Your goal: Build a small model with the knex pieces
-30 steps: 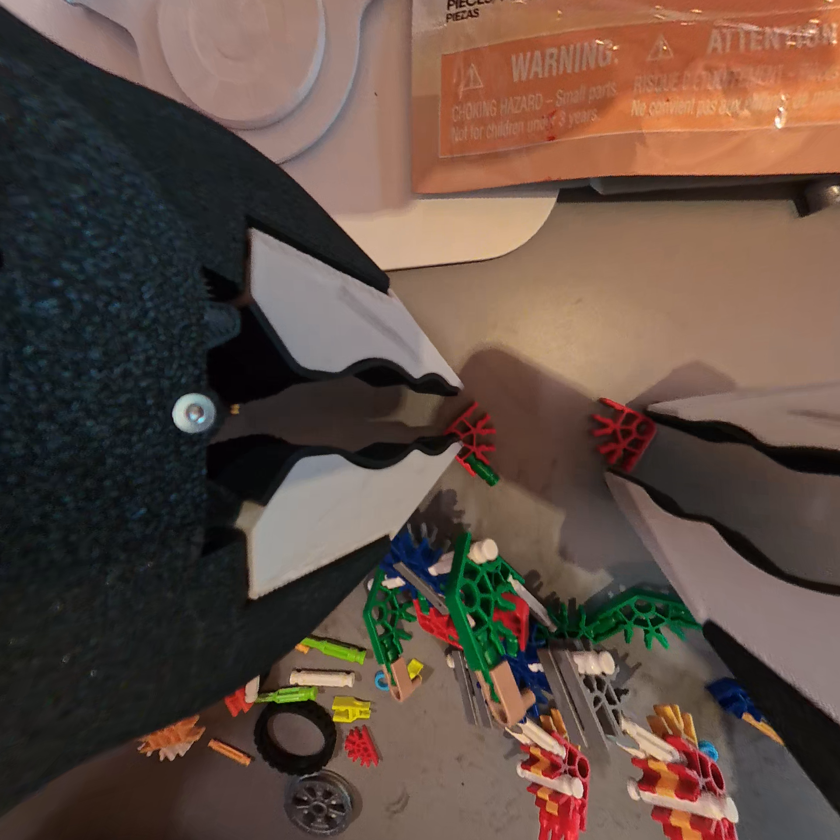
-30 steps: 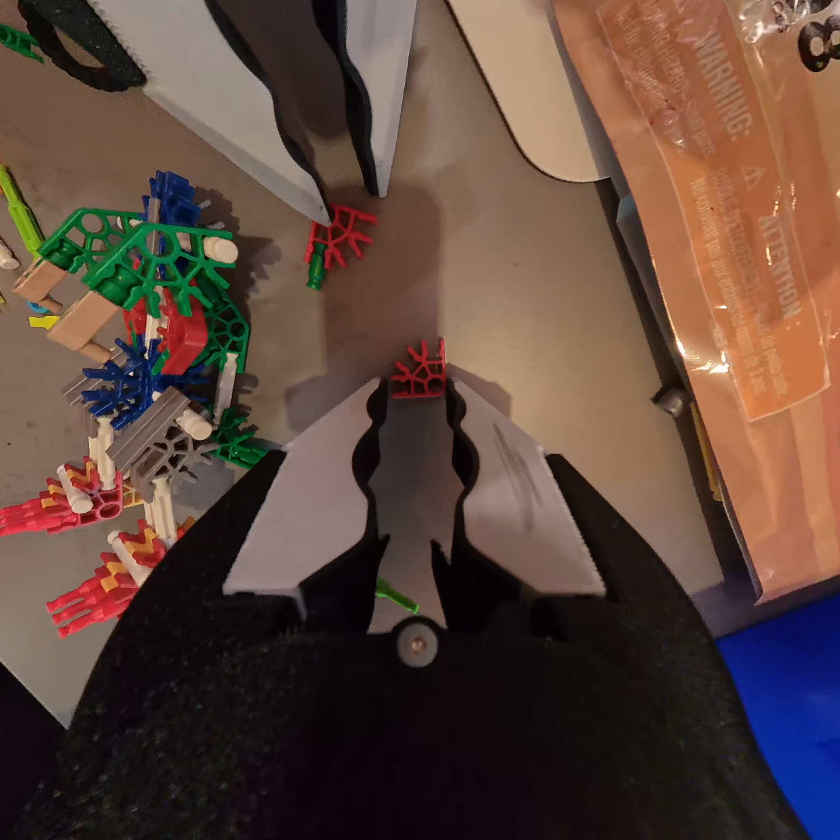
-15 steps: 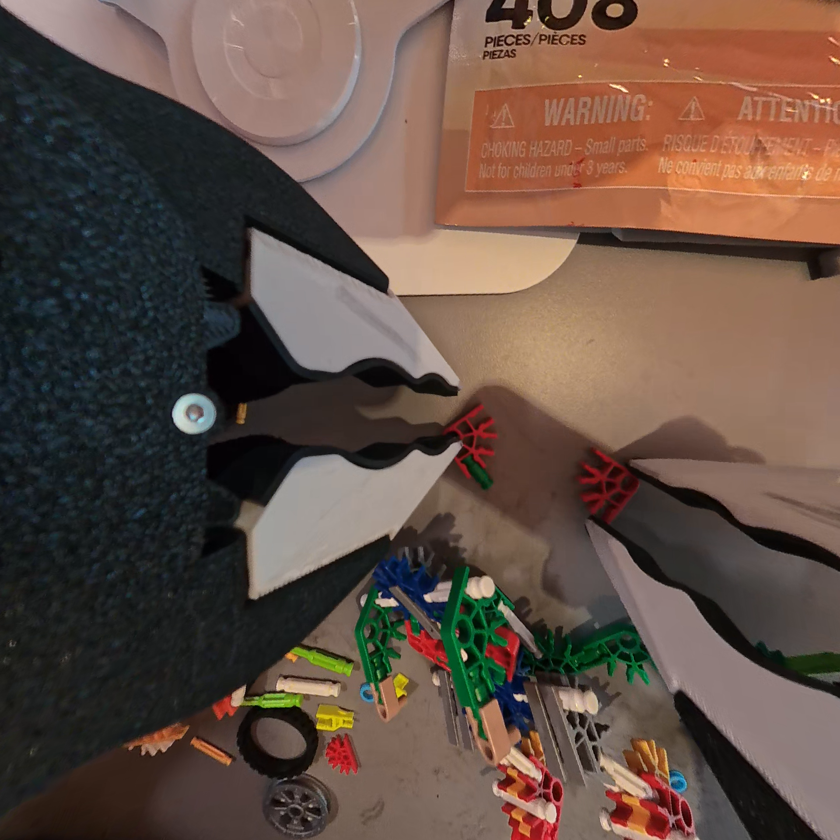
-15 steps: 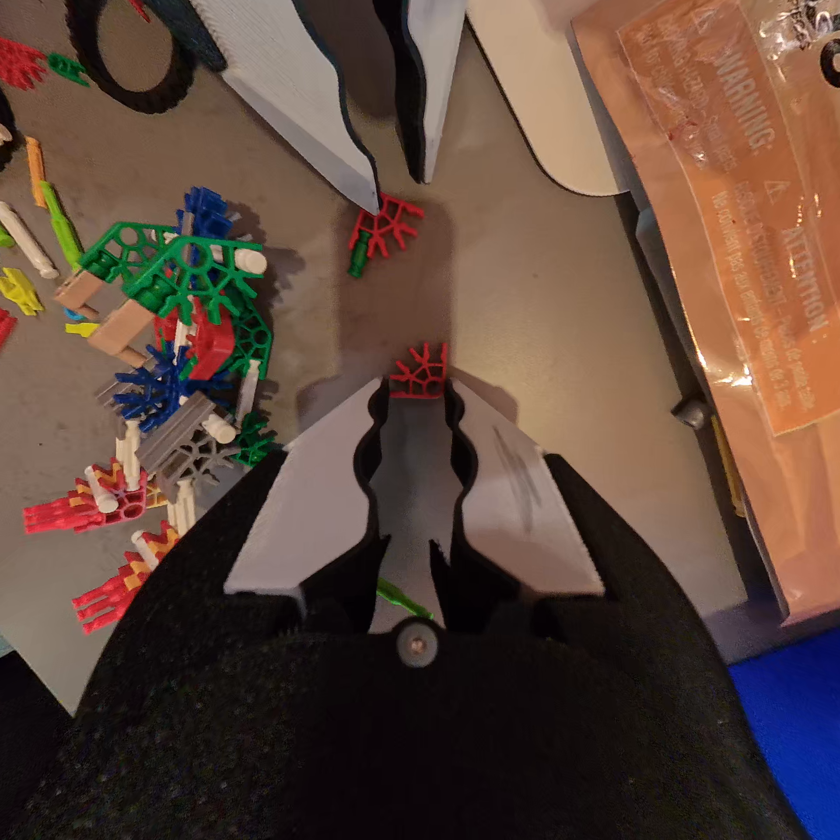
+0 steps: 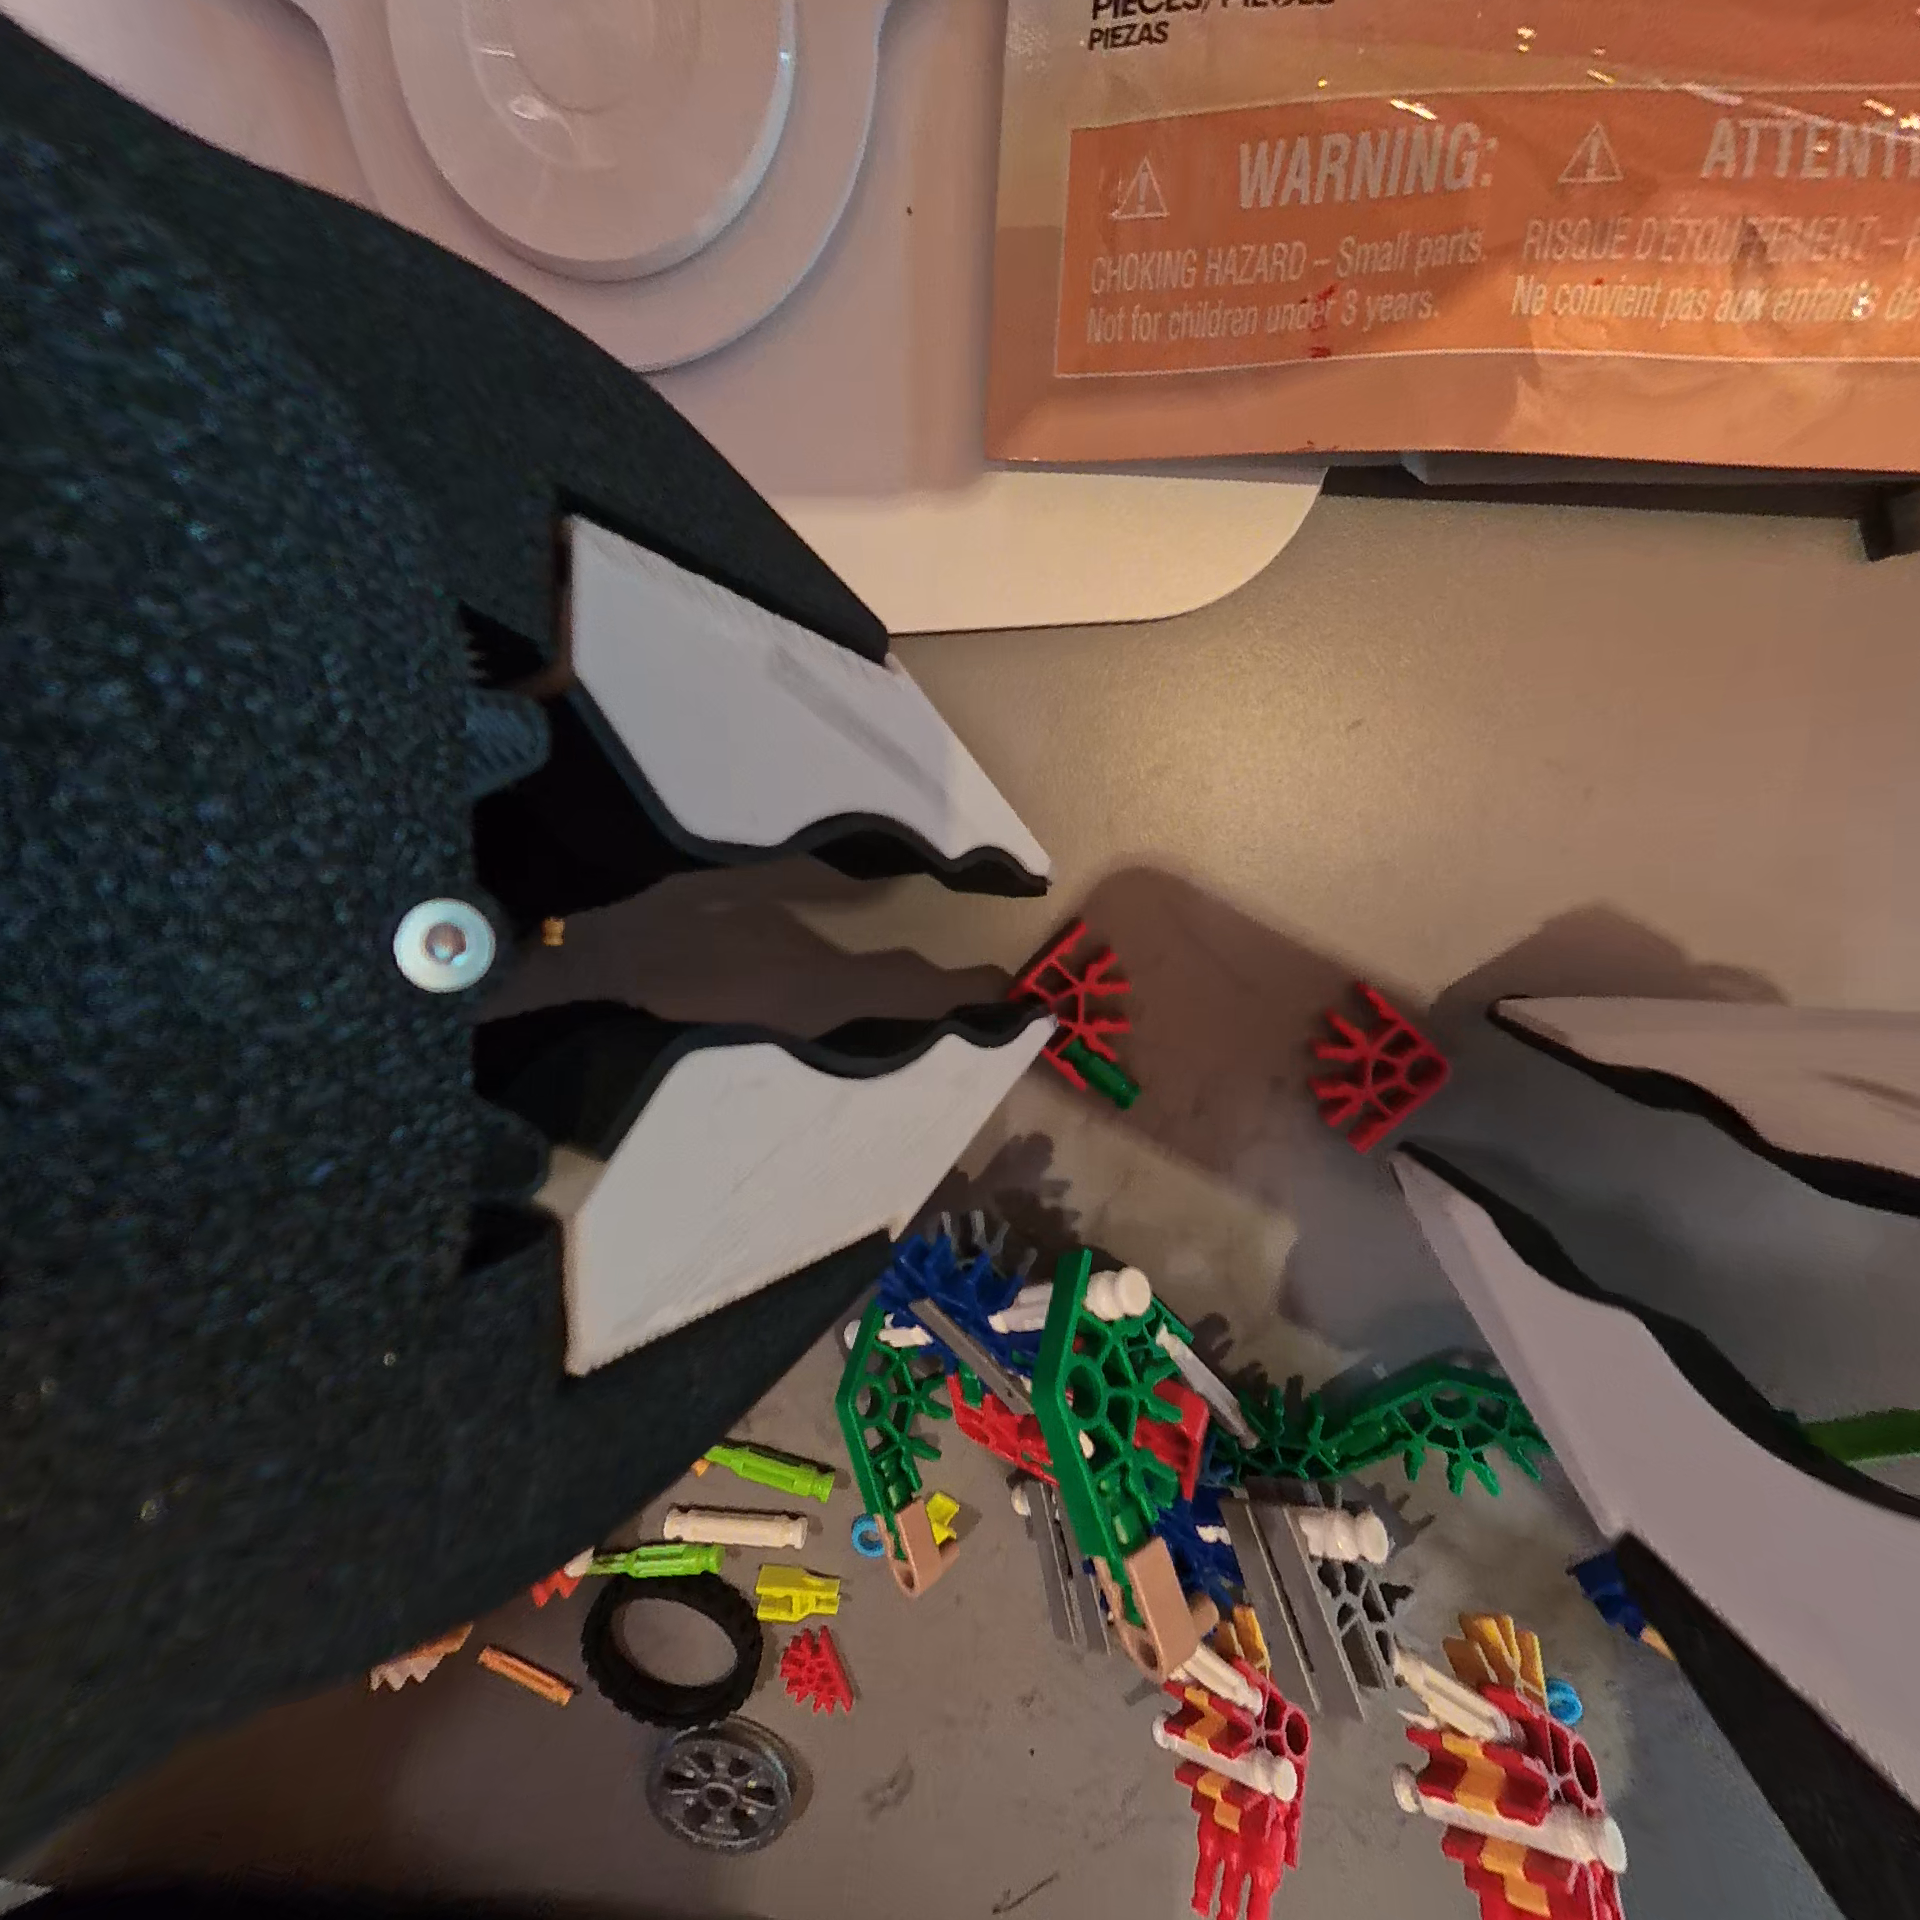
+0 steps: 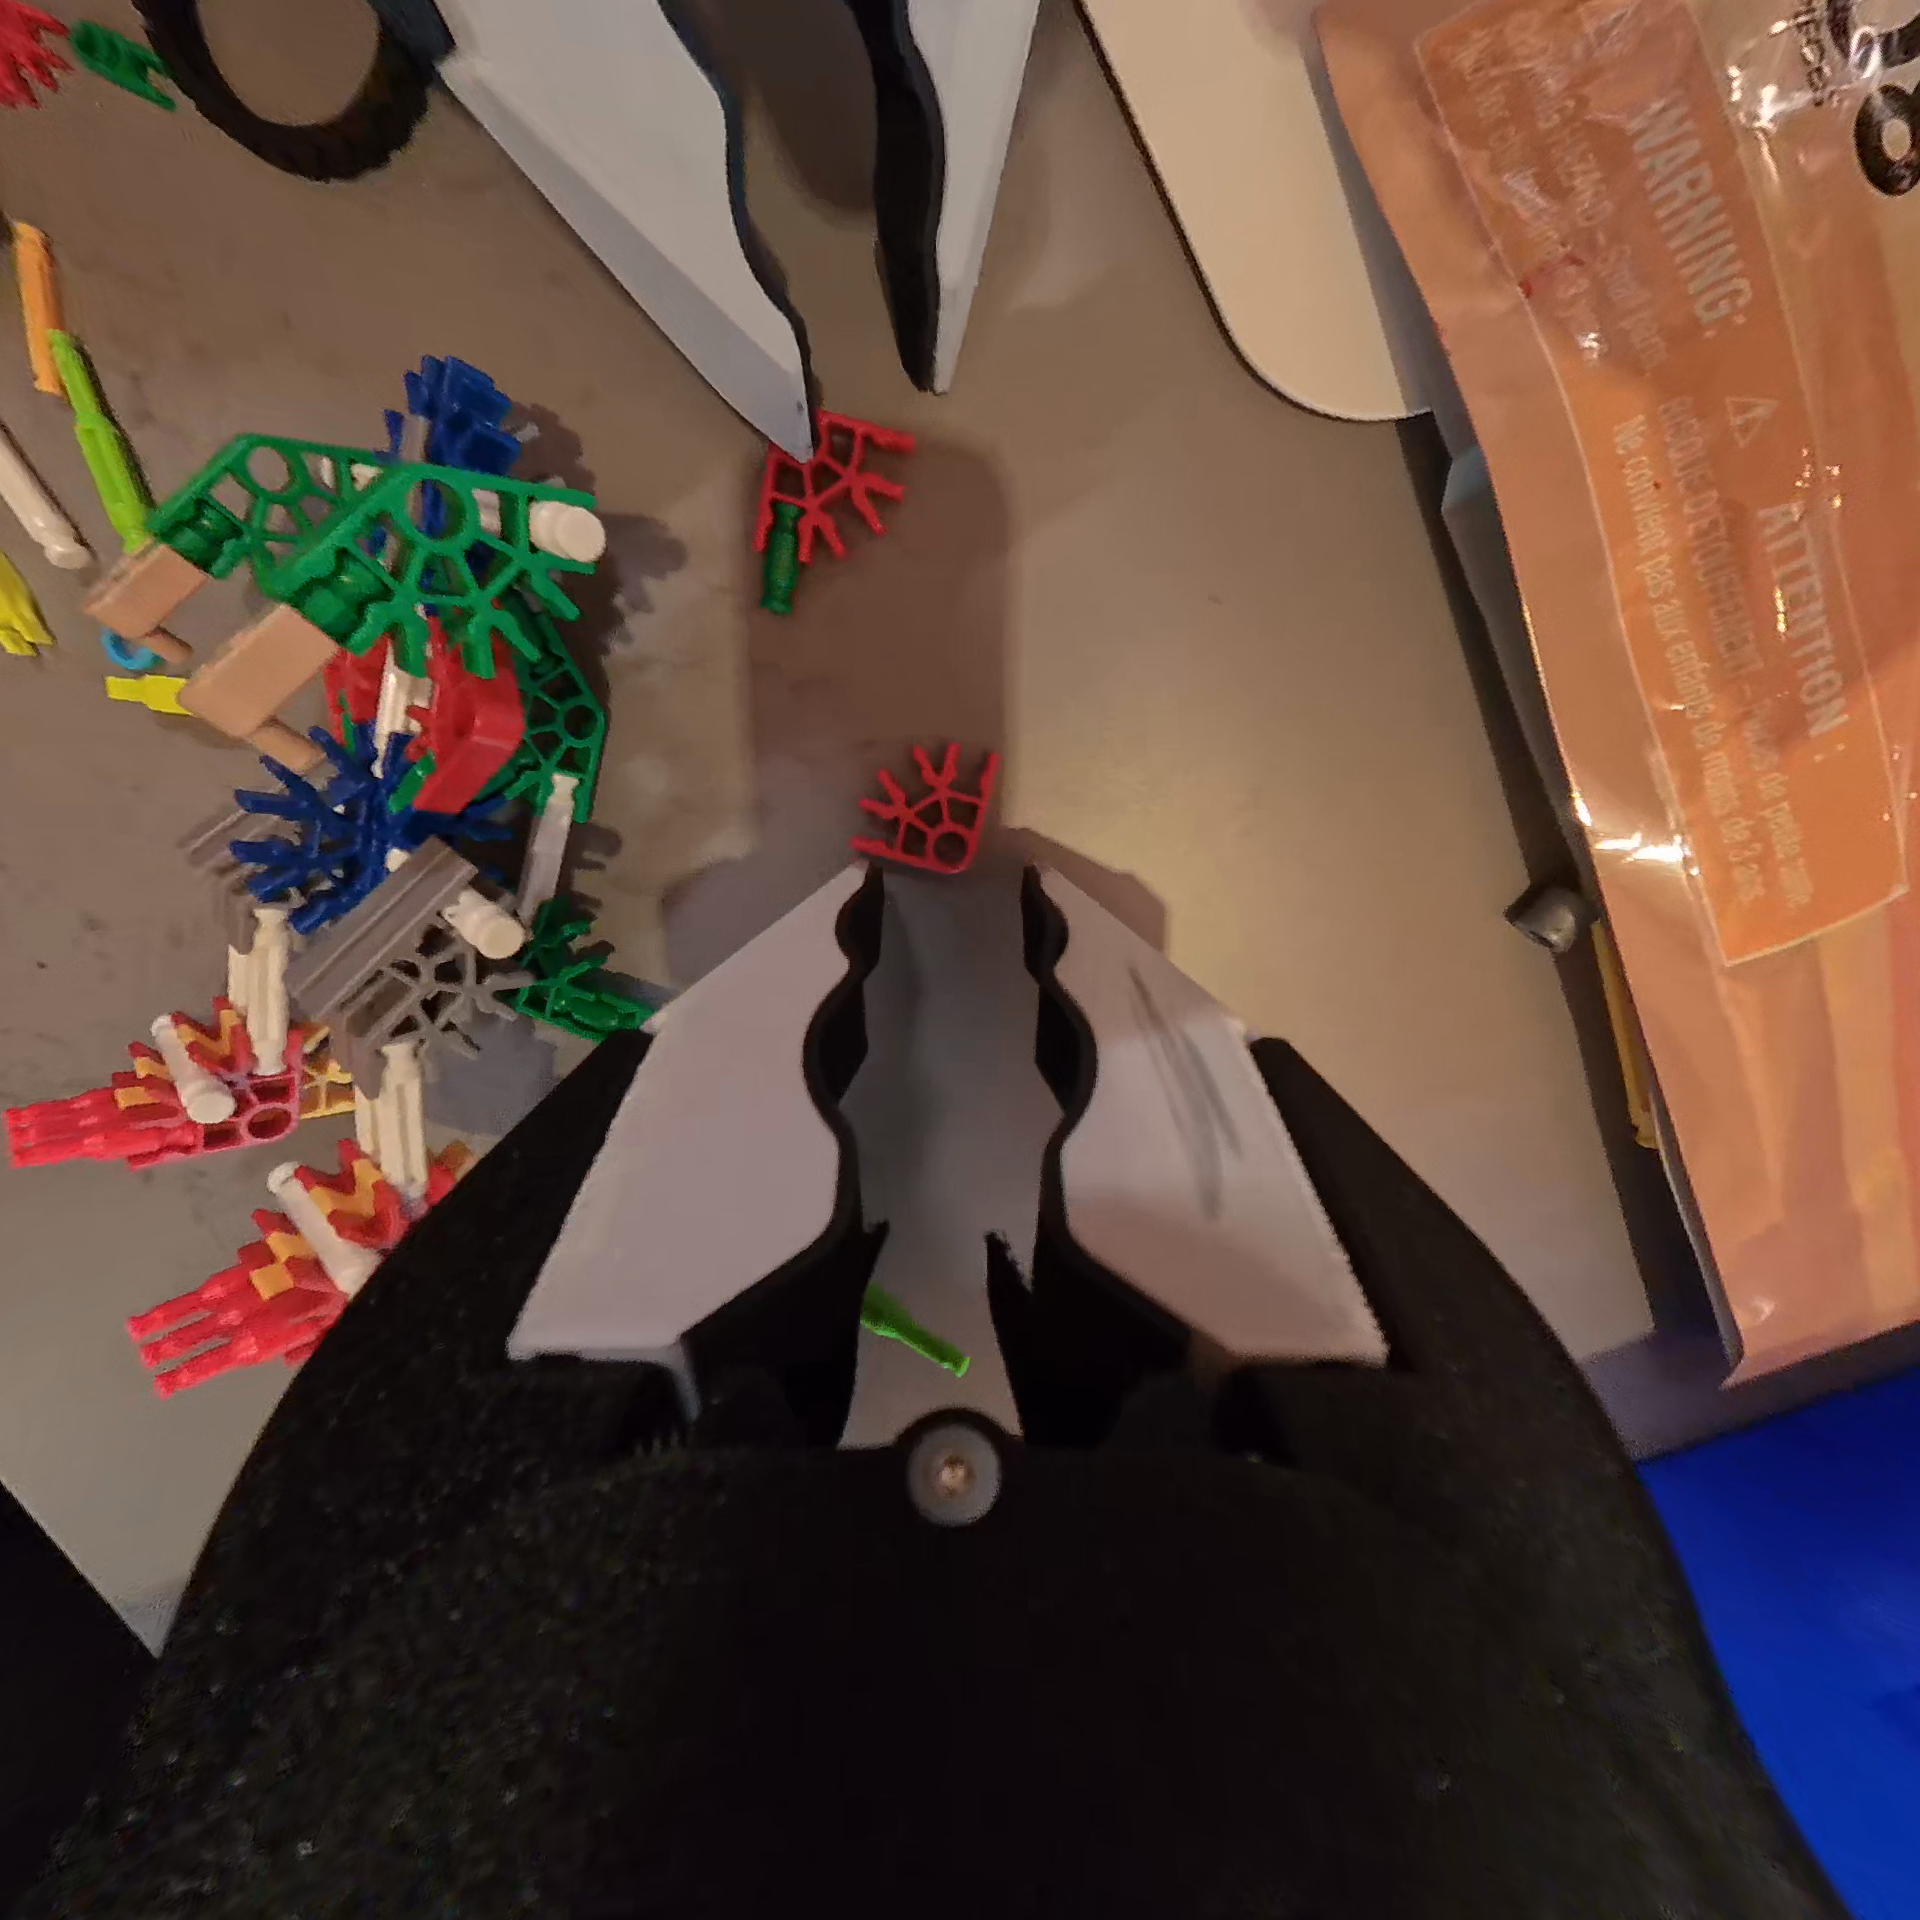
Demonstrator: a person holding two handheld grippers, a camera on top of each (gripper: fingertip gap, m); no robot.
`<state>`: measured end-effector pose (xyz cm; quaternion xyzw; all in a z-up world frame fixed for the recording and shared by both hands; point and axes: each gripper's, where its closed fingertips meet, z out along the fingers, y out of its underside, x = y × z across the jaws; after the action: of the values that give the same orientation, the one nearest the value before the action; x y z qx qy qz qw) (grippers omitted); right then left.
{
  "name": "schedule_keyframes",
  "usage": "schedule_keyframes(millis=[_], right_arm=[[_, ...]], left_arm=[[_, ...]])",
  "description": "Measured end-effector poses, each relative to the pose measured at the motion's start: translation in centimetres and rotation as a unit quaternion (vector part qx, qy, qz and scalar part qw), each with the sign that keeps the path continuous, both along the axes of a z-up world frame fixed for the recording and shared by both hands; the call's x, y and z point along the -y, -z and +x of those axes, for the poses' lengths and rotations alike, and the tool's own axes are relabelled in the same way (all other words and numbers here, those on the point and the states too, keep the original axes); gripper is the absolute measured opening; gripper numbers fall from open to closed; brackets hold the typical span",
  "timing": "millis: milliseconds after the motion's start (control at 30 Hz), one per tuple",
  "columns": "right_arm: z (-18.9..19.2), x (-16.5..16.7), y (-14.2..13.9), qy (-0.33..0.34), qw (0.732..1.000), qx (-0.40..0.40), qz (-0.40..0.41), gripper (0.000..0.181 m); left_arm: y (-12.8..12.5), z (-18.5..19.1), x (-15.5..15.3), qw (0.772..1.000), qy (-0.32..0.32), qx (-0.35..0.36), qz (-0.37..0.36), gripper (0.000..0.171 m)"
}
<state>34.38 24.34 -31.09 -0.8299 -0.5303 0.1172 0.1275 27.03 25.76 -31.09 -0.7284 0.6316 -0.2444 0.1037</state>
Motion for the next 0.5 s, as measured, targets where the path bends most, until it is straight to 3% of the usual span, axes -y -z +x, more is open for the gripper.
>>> schedule_keyframes(millis=[200, 500], right_arm=[[-1.1, 1.3, -0.1, -0.024, 0.999, -0.015, -0.021, 0.024], [-0.3, 0.2, -0.1, -0.027, 1.0, -0.003, 0.009, 0.025]], left_arm=[[0.0, -0.1, 0.1, 1.0, 0.001, 0.0, -0.005, 0.017], [0.0, -0.3, 0.3, 1.0, 0.005, 0.001, -0.012, 0.019]])
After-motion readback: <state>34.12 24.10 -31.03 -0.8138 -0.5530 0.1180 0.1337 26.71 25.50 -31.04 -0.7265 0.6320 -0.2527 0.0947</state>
